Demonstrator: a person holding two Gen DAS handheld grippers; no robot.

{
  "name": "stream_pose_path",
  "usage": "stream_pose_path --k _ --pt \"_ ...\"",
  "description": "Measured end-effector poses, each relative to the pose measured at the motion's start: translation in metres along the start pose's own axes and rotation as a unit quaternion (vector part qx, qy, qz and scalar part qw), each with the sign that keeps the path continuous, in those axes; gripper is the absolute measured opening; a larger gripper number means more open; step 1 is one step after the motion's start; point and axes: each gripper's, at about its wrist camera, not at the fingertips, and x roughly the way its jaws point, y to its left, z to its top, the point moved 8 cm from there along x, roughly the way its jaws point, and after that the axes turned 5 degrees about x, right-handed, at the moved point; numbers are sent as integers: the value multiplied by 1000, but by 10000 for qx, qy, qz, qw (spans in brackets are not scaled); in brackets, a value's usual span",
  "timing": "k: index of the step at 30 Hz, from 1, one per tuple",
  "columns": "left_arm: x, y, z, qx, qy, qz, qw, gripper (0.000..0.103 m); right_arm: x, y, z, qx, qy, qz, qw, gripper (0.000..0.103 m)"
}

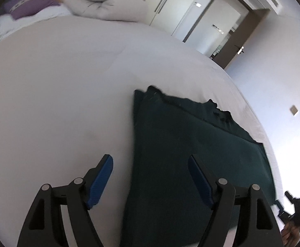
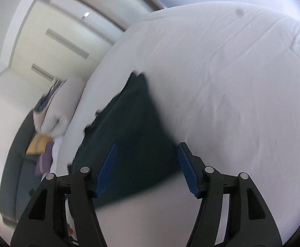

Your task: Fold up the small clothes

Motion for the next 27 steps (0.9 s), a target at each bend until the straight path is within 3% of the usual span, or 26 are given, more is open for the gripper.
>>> stream_pose_path --k 7,11,14,17,19,21,22,27 --pt "3 6 -33 -180 723 -395 9964 78 -5 59 -68 -799 767 559 9923 61" --pt "10 1 -34 -221 884 -486 9947 81 1 99 -96 -1233 1176 848 9817 61" --pt "20 -4 -34 -146 1127 -596 9917 90 -3 123 -106 -1500 1362 1017 9740 61" --pt "27 -10 -32 6 1286 -470 9906 90 5 143 -105 -1502 1482 1142 9708 61" --pt "30 -13 -31 41 1317 -419 9904 82 13 156 -103 -1529 1525 1181 9692 61" --pt "35 -15 -29 -21 1367 -455 9896 53 22 168 -101 -1576 1583 1213 9671 61" --pt "37 -14 -29 -142 1433 -530 9881 49 30 174 -101 -1582 1631 1232 9660 61" --pt "45 -17 -27 -386 1690 -821 9814 45 70 190 -99 -1473 1988 1280 9604 61"
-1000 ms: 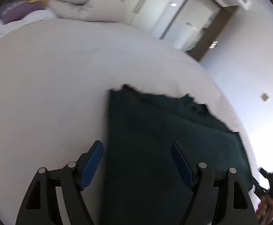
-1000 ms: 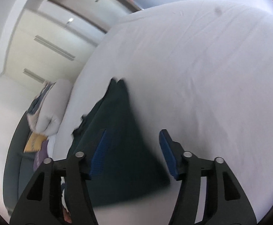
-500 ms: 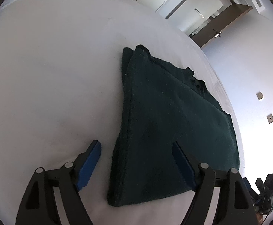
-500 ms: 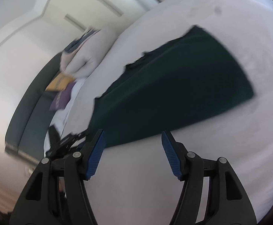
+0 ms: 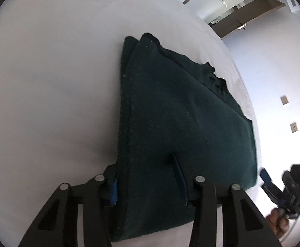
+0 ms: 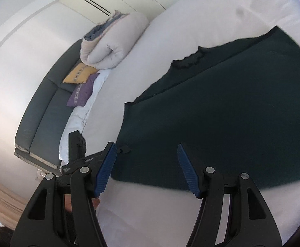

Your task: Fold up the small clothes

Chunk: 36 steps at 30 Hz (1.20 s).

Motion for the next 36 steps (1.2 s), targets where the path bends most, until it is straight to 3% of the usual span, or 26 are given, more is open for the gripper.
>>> stream_pose_path --k 2,5,14,17,26,31,36 --pt "1 0 1 -165 86 -234 9996 40 18 1 11 88 113 83 9999 61" --pt "4 3 1 -388 172 -535 9977 16 51 5 25 155 355 117 9992 61" --pt "-14 3 3 -569 -95 -934 9940 12 136 10 44 371 1129 145 9928 61" --pt "-17 -2 6 -464 -160 -881 9949 12 162 -7 40 494 1438 -167 9882 60" --pt "-25 -22 8 -13 -389 -340 9987 12 167 -17 36 296 1119 192 9931 58" --pt "-33 -37 7 339 -491 29 9982 12 158 -24 43 855 1028 495 9898 59" --pt "-36 -61 7 633 -548 114 9964 12 123 -32 58 1108 774 824 9874 63"
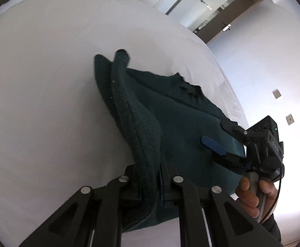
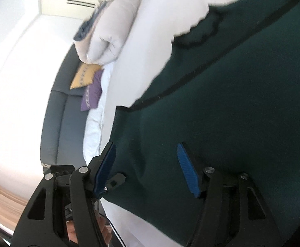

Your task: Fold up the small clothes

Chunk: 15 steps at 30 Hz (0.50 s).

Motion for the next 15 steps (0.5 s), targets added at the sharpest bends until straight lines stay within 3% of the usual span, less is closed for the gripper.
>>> stream_pose_path --k 8,15 --pt "13 -59 11 488 -4 73 9988 12 -72 -28 31 432 -299 486 9974 70" --pt "48 -146 22 1034 129 -175 9944 12 -114 -44 52 573 -327 765 9949 71"
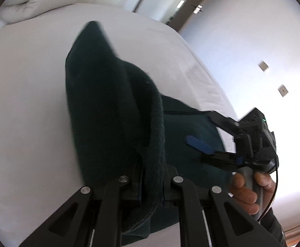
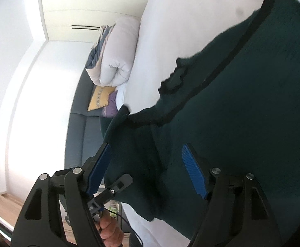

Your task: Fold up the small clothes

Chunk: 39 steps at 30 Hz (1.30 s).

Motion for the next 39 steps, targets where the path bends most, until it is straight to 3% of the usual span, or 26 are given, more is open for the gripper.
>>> stream_pose_path --k 7,10,12,14,19,24,26,27,28,31,39 --pt "51 -80 -6 425 184 -558 9974 13 -39 -25 35 425 -285 263 9983 73" --pt "68 -93 -17 325 411 -1023 9934 41 -57 -39 42 582 -374 335 9970 73" --pt "61 -94 -20 379 349 -1127 9923 64 -65 -41 44 595 -377 359 9969 73" --pt "43 -85 -24 570 174 -970 9935 69 -66 -42 45 550 -323 268 9976 73" --pt "12 -46 -22 649 -86 -645 9958 70 -61 -37 46 298 -161 -194 9992 73" --pt "20 -11 -28 335 -11 -442 9985 68 -41 -30 35 -341 181 -1279 9910 71" --pt "22 -8 -30 708 -45 32 9975 67 -33 -27 27 -707 323 -1738 9817 63" --pt "24 -13 -29 858 -56 236 9960 67 -32 -27 23 -828 360 -1922 9772 55" --pt "24 -14 -30 956 -60 346 9948 67 -33 -27 21 -930 378 -2108 9724 40" --pt "25 -18 -32 1103 -82 494 9926 67 -38 -34 20 -1024 346 -2535 9613 18" --pt "26 -21 -31 1147 -69 617 9915 67 -58 -24 16 -1288 156 -2703 9540 14"
